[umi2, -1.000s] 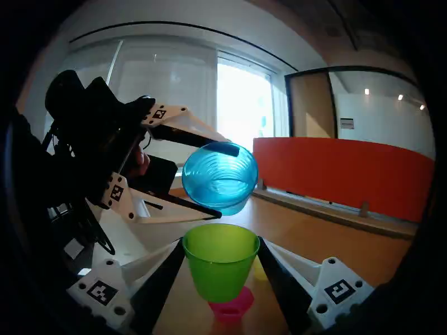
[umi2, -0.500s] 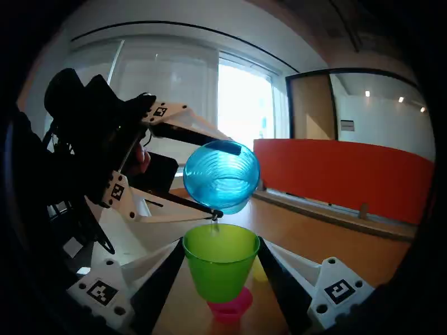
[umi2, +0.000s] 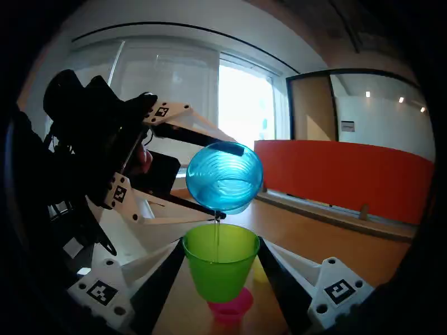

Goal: Pour water

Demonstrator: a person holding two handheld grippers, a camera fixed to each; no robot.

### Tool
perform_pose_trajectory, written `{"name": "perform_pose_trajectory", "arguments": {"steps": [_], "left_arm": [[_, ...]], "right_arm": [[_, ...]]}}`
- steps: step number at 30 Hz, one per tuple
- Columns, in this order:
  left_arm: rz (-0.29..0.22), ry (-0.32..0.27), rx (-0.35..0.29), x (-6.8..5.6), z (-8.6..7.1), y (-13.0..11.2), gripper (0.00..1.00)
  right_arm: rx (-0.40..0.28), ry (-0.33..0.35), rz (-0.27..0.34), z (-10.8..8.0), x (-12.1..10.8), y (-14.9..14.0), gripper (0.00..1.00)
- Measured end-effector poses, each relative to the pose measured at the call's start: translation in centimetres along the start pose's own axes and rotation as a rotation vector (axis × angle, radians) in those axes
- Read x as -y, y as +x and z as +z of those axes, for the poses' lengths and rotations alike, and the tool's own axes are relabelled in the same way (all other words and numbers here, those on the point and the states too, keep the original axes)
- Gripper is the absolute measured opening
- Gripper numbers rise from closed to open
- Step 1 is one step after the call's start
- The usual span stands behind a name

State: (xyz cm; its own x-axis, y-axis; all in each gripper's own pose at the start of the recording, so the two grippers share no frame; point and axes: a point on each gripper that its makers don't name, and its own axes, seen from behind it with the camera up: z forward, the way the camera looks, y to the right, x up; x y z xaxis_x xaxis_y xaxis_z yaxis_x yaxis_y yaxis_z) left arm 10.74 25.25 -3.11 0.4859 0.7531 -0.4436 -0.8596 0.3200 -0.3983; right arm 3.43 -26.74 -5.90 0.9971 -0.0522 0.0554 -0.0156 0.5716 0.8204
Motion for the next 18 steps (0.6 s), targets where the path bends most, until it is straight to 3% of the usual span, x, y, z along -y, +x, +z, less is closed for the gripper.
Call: {"name": "perform_pose_trajectory", "arguments": {"steps": [18], "left_arm": [[0.039, 0.012, 0.002, 0.35, -0.12, 0.29, 0.85]], "right_arm": [[-0.006, 0.002, -0.007, -0.06, 0.23, 0.28, 0.94]]}}
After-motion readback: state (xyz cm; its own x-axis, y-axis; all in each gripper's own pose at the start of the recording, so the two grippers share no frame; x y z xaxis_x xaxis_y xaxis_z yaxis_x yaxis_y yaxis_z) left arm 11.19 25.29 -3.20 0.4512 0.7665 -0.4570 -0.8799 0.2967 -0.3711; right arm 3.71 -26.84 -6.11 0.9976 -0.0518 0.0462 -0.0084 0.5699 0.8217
